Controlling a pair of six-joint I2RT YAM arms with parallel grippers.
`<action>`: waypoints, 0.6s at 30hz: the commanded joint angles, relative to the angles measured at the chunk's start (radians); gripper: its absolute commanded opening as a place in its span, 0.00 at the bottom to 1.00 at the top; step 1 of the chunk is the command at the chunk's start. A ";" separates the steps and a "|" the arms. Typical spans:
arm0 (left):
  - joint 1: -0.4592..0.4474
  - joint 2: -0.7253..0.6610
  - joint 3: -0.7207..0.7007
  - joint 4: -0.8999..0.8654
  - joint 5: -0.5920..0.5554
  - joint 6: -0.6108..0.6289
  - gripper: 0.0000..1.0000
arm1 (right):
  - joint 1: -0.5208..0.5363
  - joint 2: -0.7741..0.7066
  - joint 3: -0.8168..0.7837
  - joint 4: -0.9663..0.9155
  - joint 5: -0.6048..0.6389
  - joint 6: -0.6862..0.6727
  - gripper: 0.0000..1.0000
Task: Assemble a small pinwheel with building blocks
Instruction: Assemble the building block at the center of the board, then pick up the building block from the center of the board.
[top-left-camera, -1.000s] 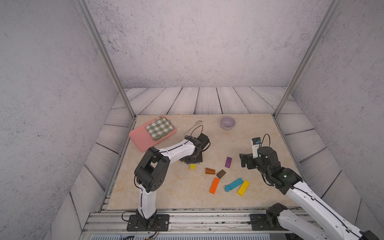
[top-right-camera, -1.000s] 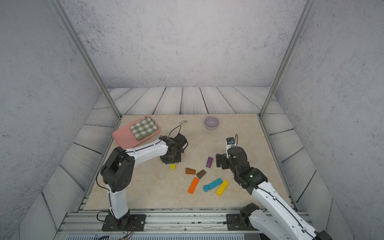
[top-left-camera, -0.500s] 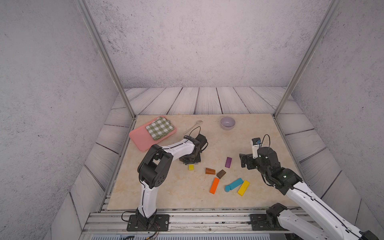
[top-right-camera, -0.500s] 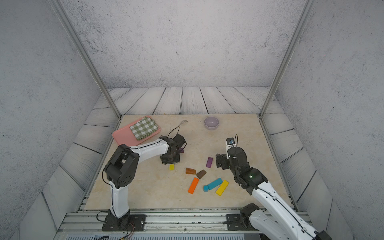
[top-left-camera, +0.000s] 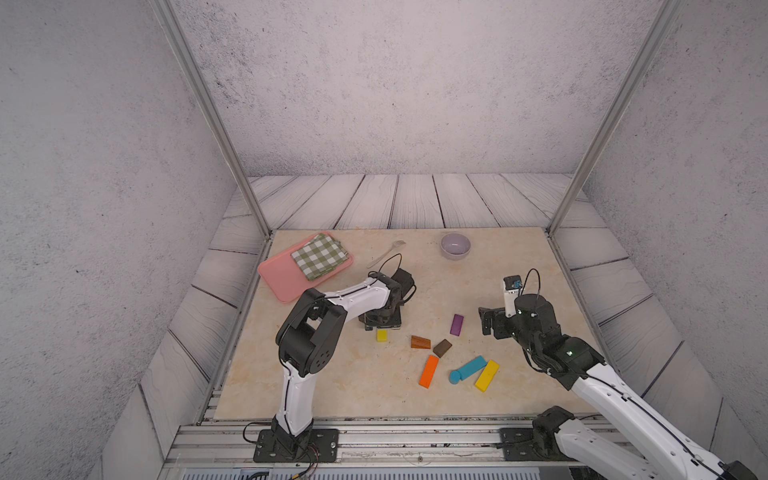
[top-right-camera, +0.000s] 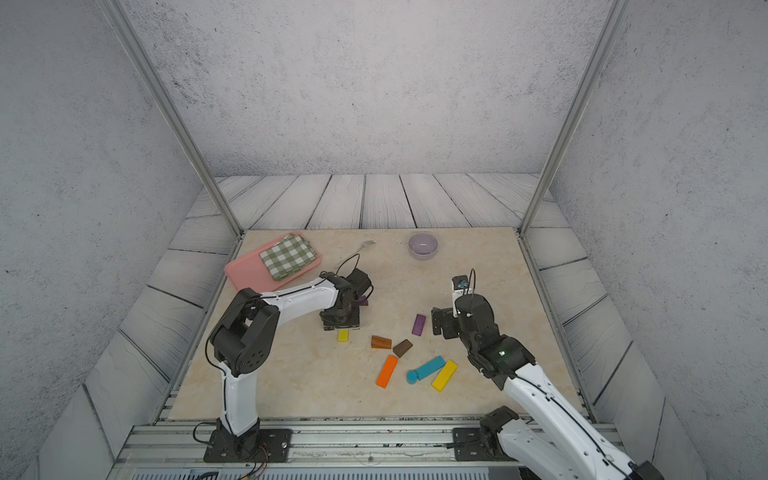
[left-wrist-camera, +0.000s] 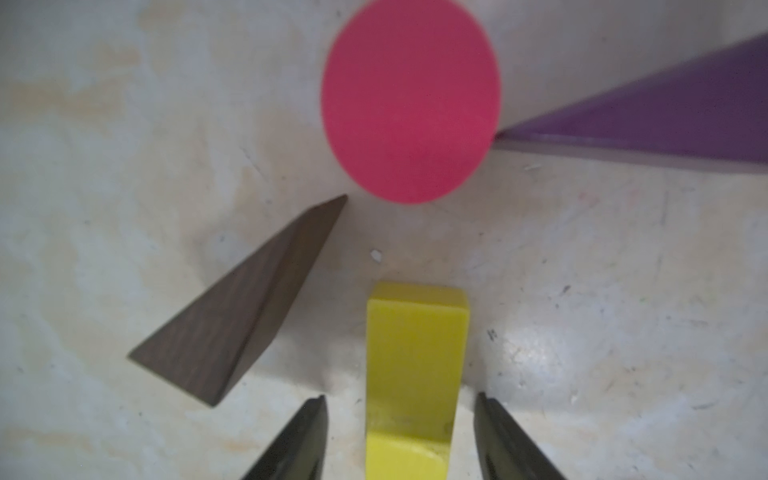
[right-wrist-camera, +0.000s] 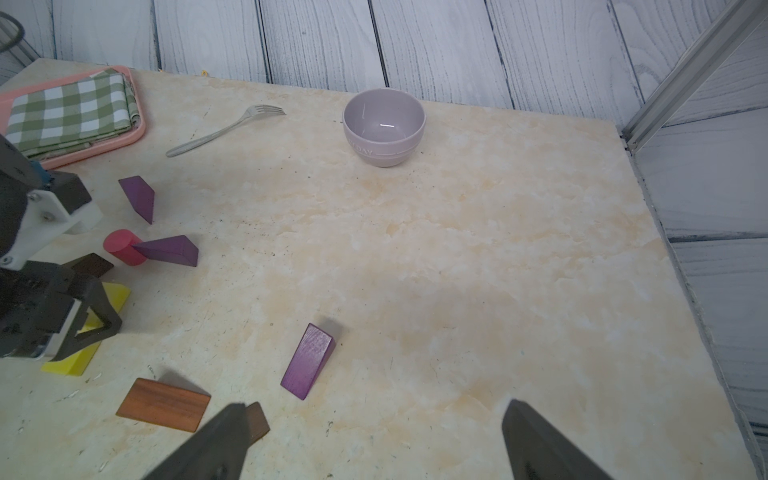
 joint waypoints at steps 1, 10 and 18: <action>0.004 -0.041 0.027 -0.057 -0.034 0.012 0.65 | -0.003 -0.005 -0.006 0.008 -0.012 -0.004 0.99; -0.088 -0.249 0.059 -0.166 -0.105 0.020 0.72 | -0.002 0.002 -0.004 0.008 -0.016 -0.003 0.99; -0.412 -0.326 0.001 -0.033 -0.026 0.128 0.90 | -0.003 0.010 -0.007 -0.001 0.076 0.028 0.99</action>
